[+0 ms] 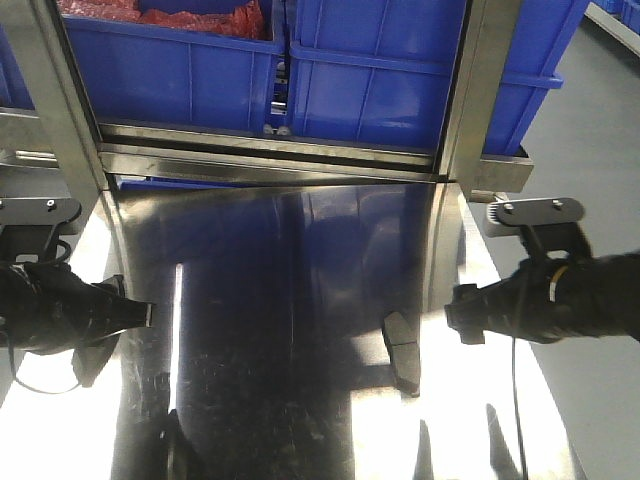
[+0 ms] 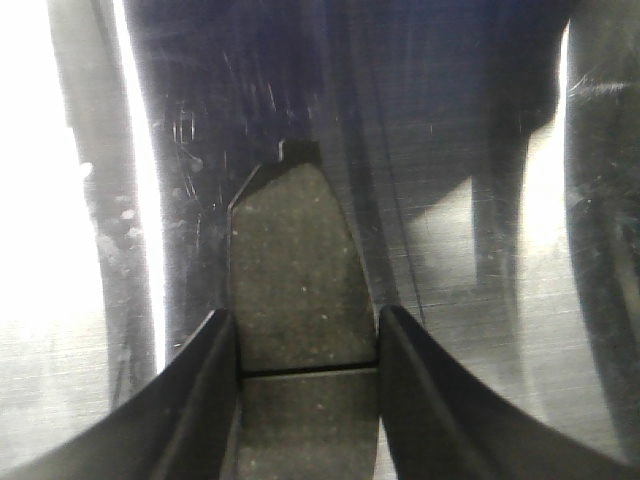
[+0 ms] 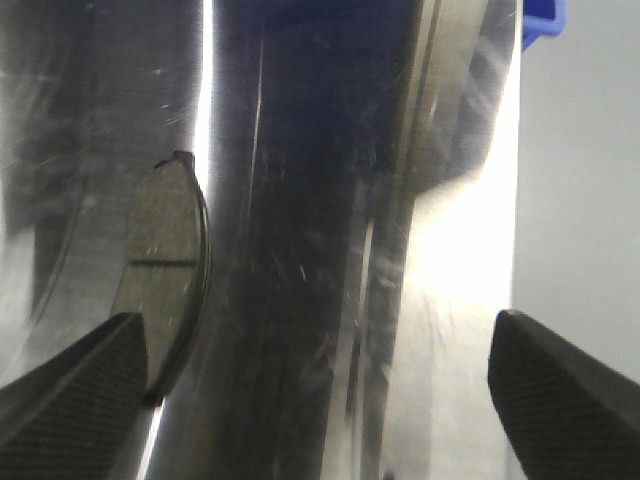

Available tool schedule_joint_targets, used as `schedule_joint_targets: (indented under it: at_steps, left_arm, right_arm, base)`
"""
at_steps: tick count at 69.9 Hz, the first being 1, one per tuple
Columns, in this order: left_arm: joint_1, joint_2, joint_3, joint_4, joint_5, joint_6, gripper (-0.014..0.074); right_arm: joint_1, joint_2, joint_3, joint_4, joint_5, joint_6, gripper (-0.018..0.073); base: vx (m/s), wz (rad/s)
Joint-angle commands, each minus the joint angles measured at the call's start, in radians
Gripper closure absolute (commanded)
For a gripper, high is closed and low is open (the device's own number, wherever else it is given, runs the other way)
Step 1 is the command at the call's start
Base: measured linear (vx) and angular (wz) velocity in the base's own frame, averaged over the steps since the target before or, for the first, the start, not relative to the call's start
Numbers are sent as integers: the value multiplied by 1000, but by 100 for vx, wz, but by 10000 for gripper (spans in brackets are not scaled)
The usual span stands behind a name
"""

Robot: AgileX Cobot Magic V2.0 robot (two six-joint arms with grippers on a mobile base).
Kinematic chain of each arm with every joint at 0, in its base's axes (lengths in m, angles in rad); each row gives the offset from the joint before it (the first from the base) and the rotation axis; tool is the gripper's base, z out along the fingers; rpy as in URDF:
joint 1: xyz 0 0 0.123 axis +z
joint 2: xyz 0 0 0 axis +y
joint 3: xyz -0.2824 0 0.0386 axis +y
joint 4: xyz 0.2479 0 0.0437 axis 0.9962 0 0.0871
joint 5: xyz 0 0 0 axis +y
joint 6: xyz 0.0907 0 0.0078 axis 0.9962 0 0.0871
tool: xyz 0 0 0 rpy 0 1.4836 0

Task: Move and align brake pads A on conveyor
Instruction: 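Lower the right gripper over the other brake pad and close on it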

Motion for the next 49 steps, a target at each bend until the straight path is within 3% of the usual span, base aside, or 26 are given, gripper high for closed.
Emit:
schedule_joint_targets:
  at_steps: [1,15,36,49]
  left_arm:
    - [-6,-32,-24,9,-51,-1,539]
    - [-6,-32,-24,9,-51,-1,539]
    - [-6,-32,-24,9,-51,-1,539]
    - [-6,-32,-24,9,-51,-1,539]
  right_arm:
    - [-3,47,-78,-5,-32,34,-84]
    - [1,146,-161,9,23,36,-66]
    - [127,252,-242,8,60,58,-57]
    - [137,324,-286,16,86,70,-50]
  base:
    - [0,0]
    - [0,0]
    - [0,0]
    - [0,0]
